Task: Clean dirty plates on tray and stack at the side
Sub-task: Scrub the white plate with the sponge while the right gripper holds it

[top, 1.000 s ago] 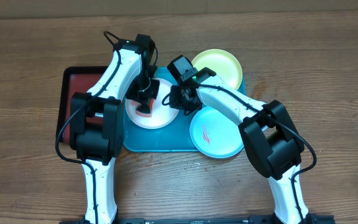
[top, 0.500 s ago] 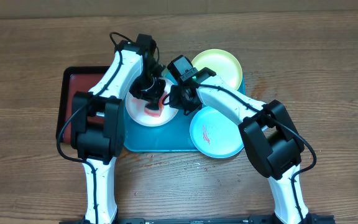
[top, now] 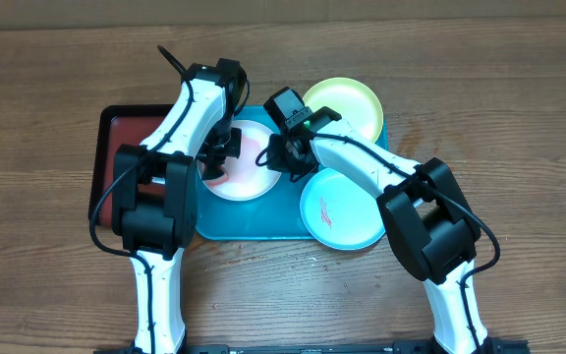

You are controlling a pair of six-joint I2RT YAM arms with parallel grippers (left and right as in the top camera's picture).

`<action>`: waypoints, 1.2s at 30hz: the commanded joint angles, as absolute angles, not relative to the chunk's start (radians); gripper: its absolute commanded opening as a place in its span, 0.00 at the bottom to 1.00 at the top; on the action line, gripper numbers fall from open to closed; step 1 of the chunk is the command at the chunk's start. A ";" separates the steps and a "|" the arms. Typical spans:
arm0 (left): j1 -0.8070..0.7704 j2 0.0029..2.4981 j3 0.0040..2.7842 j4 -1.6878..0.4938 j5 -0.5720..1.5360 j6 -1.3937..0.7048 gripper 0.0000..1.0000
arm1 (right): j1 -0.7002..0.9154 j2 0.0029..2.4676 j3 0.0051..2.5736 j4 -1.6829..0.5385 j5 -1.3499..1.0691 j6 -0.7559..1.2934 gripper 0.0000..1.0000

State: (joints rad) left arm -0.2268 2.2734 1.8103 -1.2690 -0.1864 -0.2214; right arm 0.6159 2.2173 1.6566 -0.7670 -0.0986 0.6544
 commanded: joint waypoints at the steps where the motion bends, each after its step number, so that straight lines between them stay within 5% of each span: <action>1: -0.217 2.289 1.803 -1.295 0.014 -0.002 0.04 | 0.615 2.235 1.642 -0.775 -0.088 0.648 0.04; 6: -0.217 2.289 1.803 -1.272 0.292 0.179 0.04 | 0.615 2.235 1.642 -0.776 -0.091 0.648 0.04; 14: -0.217 2.289 1.803 -1.093 0.292 0.160 0.04 | 0.615 2.235 1.642 -0.776 -0.091 0.648 0.04; 23: -0.216 2.289 1.851 -1.121 -0.246 -0.261 0.04 | 0.615 2.235 1.642 -0.775 -0.088 0.648 0.04; 26: -0.216 2.289 1.881 -1.185 -0.270 -0.273 0.04 | 0.615 2.235 1.642 -0.767 -0.088 0.648 0.04; 36: -0.231 2.289 1.888 -1.292 0.158 -0.009 0.04 | 0.615 2.235 1.642 -0.768 -0.088 0.648 0.04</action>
